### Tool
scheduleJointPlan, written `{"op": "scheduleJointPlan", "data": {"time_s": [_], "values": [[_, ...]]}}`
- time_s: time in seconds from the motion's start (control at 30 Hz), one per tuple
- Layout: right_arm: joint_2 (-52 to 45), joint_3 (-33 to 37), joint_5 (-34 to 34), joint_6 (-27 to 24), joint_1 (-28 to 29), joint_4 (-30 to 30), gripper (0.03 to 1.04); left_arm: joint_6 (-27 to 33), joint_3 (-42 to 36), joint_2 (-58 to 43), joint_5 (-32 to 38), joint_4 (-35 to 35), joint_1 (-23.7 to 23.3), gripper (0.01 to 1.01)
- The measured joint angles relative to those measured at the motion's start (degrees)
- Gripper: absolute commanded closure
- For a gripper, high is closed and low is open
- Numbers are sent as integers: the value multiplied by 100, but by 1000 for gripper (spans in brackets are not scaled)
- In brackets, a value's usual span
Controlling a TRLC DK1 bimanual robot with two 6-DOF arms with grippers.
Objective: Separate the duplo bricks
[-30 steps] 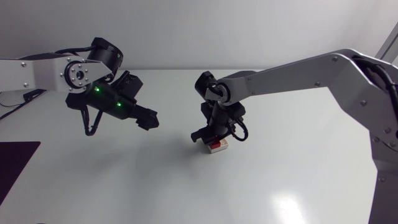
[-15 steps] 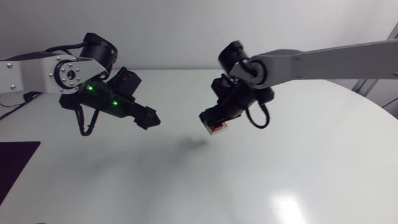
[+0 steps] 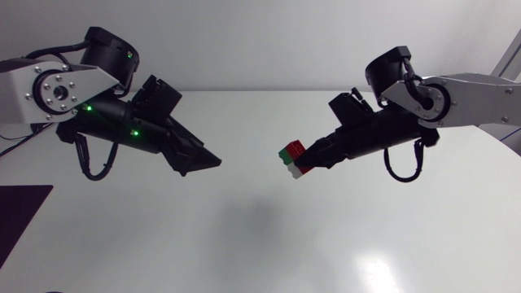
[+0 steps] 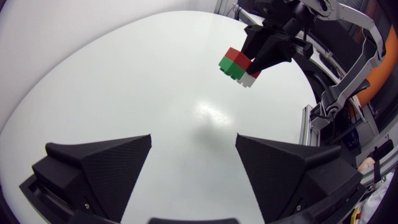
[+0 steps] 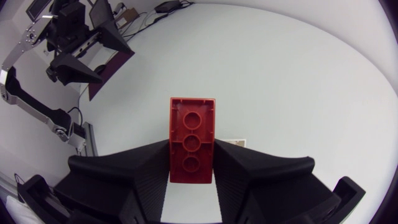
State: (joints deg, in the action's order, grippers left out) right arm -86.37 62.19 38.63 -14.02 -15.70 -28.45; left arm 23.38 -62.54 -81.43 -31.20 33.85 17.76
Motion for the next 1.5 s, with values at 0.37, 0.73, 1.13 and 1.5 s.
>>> {"op": "scheduleJointPlan", "data": {"time_s": [0.37,0.73,1.13,1.5], "values": [[-728,870,1768,789,754,-933,810,83,127,120,-125,-216,284,84],[-1508,1989,2275,1805,826,-1458,841,-33,706,649,31,-1620,894,82],[-1641,2728,3412,2761,935,-1517,874,-402,887,306,205,-2874,1633,84],[-1679,2682,3956,2815,1104,-1668,874,-551,887,-61,466,-3718,1665,84]]}}
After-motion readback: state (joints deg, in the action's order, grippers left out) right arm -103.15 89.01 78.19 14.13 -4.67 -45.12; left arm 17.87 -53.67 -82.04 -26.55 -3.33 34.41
